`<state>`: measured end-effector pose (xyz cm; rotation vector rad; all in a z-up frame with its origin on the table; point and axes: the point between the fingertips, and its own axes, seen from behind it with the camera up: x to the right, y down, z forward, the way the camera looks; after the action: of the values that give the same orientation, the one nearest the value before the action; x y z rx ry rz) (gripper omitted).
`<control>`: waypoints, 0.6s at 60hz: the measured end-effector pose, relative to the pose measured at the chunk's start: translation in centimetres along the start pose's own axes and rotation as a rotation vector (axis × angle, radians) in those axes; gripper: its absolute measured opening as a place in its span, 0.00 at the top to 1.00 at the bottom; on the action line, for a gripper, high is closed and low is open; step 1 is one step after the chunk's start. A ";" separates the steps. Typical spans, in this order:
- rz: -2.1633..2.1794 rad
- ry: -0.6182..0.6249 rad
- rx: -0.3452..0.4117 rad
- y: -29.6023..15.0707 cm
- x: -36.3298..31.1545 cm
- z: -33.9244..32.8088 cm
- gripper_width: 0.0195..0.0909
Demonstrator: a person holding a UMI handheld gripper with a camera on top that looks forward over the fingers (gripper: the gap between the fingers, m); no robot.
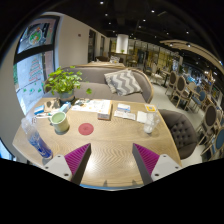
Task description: Pour water
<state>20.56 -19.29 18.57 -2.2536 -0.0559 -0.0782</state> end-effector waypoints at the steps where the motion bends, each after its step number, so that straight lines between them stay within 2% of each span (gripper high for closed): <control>1: -0.002 0.002 -0.003 0.1 0.0 0.0 0.08; 12: -0.004 0.028 -0.023 2.8 -1.0 -0.2 0.08; 21: 0.044 0.060 -0.056 7.3 -3.1 -1.4 0.09; 36: 0.163 0.052 -0.092 13.6 -13.2 -3.9 0.08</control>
<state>8.21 -31.04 9.52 -2.3383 0.1621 -0.0536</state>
